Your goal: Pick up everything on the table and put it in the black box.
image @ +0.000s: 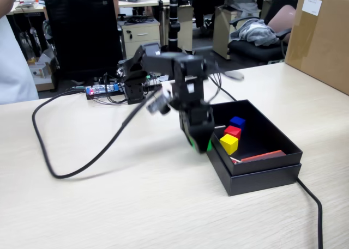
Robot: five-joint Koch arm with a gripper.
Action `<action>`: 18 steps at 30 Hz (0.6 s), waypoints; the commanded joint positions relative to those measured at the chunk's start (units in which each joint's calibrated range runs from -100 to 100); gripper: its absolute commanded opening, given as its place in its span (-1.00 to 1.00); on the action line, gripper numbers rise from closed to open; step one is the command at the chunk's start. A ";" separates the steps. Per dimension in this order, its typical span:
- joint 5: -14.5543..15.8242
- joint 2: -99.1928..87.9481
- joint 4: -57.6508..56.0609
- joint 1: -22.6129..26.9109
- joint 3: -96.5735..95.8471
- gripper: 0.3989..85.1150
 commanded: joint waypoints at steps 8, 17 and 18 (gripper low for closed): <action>0.63 -14.81 -0.65 7.67 -1.66 -0.98; 1.76 6.76 -0.65 8.69 -0.39 -0.88; 1.86 7.68 -0.65 8.64 -0.39 -0.88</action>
